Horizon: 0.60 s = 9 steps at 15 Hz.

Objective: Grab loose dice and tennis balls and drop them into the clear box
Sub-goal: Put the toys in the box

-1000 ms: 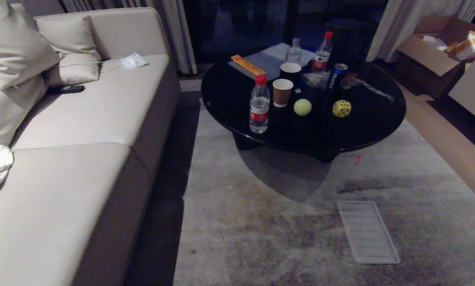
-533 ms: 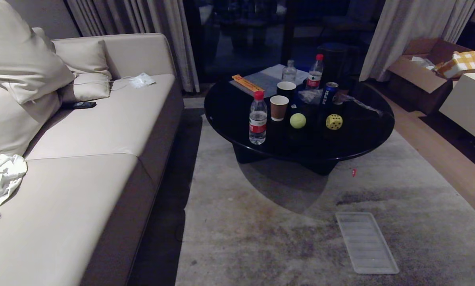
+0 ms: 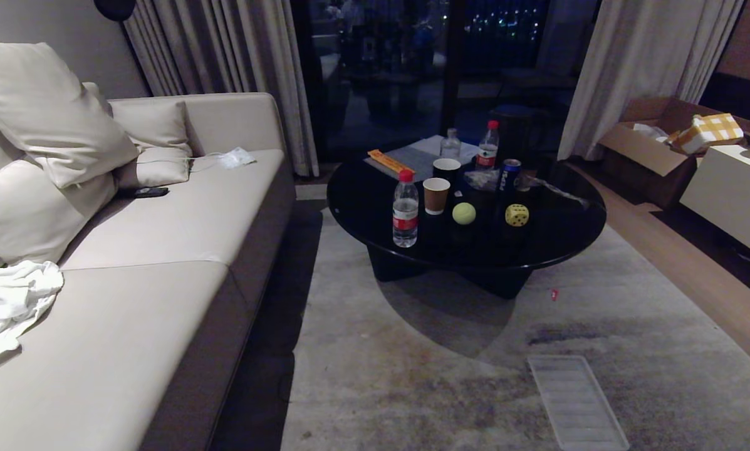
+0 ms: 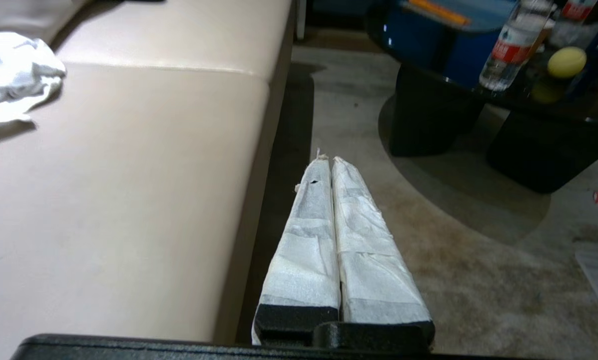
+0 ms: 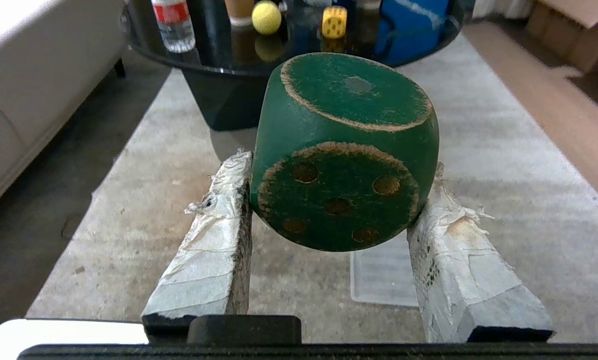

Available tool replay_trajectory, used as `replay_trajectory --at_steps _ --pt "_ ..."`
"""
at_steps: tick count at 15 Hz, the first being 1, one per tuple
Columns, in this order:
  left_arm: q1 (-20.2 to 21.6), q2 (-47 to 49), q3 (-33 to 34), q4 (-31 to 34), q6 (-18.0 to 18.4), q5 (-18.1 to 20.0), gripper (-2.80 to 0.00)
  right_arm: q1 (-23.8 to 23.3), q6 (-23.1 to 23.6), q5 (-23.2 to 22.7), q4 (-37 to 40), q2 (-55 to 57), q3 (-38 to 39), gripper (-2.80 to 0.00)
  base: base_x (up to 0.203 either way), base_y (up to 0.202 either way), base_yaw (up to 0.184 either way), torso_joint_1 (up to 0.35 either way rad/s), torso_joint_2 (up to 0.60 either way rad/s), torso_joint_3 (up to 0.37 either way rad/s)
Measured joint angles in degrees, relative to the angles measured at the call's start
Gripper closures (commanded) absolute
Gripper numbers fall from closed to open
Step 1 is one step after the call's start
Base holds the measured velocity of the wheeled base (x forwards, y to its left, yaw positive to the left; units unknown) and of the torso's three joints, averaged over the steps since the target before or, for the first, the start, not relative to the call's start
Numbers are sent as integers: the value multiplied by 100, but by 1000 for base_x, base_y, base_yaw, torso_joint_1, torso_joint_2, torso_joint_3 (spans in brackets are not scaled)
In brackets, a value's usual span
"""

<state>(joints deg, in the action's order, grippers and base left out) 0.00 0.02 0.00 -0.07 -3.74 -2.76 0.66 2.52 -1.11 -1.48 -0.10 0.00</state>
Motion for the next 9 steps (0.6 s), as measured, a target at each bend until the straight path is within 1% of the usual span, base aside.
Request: replay_trajectory --at_steps 5,9 --pt "0 0 0 5 69 41 0 -2 -2 3 0 0 0 0 0 0 0 1 -2 194" --pt "0 0 0 2 28 1 0 2 0 0 0 2 0 0 0 0 0 2 4 42"
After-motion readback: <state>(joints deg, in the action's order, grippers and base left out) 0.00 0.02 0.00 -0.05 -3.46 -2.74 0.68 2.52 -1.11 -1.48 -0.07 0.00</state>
